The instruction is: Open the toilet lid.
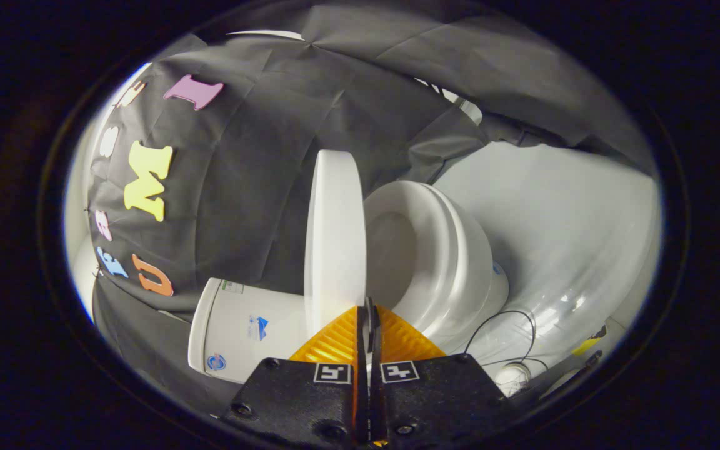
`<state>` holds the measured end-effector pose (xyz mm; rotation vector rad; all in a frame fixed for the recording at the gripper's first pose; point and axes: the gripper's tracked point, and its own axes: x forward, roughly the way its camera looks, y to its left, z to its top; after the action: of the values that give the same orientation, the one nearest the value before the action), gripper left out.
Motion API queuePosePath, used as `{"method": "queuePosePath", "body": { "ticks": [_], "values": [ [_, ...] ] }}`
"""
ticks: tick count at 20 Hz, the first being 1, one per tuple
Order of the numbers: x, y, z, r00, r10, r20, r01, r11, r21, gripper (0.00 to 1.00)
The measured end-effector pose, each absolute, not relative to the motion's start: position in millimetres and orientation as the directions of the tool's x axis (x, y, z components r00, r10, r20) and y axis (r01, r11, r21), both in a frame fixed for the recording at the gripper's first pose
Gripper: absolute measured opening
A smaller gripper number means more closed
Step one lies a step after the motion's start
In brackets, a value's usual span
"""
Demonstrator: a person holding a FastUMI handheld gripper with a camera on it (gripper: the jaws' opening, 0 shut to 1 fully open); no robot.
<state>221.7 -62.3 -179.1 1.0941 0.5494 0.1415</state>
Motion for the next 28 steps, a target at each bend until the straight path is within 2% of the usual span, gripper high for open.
{"method": "queuePosePath", "body": {
  "ticks": [9, 28],
  "values": [
    [214, -34, -120, 0.871, 0.381, -0.312, 0.049, 0.563, 0.825, 0.04],
    [205, 11, -63, 0.882, 0.337, -0.329, -0.014, 0.717, 0.697, 0.05]
  ]
}}
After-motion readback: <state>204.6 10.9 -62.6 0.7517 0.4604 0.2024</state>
